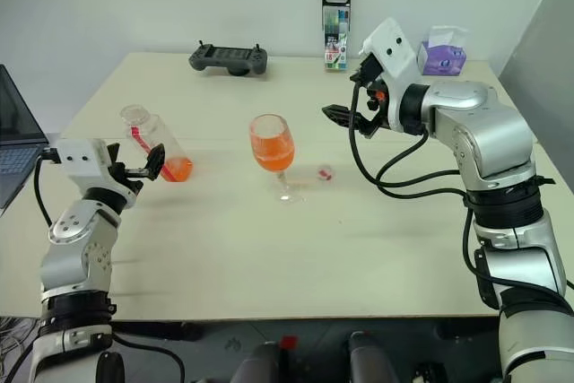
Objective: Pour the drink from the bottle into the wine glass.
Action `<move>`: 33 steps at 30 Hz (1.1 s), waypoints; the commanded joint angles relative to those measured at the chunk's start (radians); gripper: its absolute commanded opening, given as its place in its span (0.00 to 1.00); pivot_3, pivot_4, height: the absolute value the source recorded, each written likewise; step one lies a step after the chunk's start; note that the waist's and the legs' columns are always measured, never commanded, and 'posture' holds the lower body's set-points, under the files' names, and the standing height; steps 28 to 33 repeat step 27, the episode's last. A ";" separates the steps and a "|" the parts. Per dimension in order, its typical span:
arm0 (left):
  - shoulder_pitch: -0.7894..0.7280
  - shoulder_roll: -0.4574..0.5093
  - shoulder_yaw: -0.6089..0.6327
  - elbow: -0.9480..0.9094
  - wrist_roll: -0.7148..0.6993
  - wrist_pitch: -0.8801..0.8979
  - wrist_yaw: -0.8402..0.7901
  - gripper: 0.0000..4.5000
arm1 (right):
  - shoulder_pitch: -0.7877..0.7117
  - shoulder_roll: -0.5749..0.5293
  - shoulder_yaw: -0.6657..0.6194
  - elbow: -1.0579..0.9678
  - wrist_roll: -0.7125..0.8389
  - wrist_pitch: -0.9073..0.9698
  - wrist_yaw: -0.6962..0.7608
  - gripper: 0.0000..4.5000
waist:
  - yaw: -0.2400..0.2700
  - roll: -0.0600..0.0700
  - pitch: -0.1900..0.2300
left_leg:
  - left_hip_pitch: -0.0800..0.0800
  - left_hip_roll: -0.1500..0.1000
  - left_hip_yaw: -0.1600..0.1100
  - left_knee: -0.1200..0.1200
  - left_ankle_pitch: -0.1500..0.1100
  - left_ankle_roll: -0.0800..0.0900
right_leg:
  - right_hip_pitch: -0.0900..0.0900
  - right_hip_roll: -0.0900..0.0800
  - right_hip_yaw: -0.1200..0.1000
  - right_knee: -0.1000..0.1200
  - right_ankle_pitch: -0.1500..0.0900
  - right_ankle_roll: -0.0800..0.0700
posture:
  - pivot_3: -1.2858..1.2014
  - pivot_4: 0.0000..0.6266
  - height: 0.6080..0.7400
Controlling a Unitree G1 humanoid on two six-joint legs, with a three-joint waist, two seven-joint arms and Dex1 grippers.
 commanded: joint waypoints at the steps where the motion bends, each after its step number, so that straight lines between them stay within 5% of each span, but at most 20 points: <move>1: 0.056 -0.007 0.019 -0.196 -0.069 0.055 -0.024 0.99 | 0.027 -0.039 -0.082 -0.077 0.044 -0.017 0.050 0.97 | 0.001 0.000 0.000 | 0.000 0.000 0.000 0.000 0.000 0.000 | 0.000 0.000 0.000 -0.001 0.000 0.000 | 0.52 0.24 1.00; 4: 0.040 0.019 0.003 -0.312 -0.151 0.134 -0.086 0.99 | 0.111 -0.083 -0.162 -0.184 0.154 0.020 0.131 0.97 | 0.010 0.000 0.000 | -0.001 0.000 -0.001 0.000 0.000 0.000 | 0.002 0.000 -0.001 -0.004 0.000 0.000 | 0.52 0.24 1.00; 10: -0.096 0.225 -0.022 -0.372 -0.255 0.299 -0.278 0.99 | 0.321 -0.226 -0.281 -0.405 0.370 0.153 0.241 0.97 | 0.016 0.000 0.000 | 0.001 -0.001 0.000 0.000 0.000 0.000 | 0.005 0.002 -0.003 -0.007 0.000 0.000 | 0.52 0.24 1.00; 17: -0.101 0.436 -0.096 -0.363 -0.324 0.429 -0.560 0.99 | 0.408 -0.270 -0.338 -0.455 0.465 0.179 0.214 0.97 | -0.005 0.001 0.001 | 0.007 0.000 0.007 -0.008 0.000 0.000 | 0.005 0.007 0.002 -0.010 -0.002 0.003 | 0.52 0.24 1.00; 33: -0.111 0.439 -0.118 -0.316 -0.307 0.425 -0.646 0.99 | 0.425 -0.284 -0.346 -0.455 0.480 0.162 0.192 0.97 | -0.002 0.001 0.001 | 0.006 0.002 0.007 -0.012 0.000 0.000 | 0.004 0.007 0.001 -0.013 -0.002 0.002 | 0.52 0.24 1.00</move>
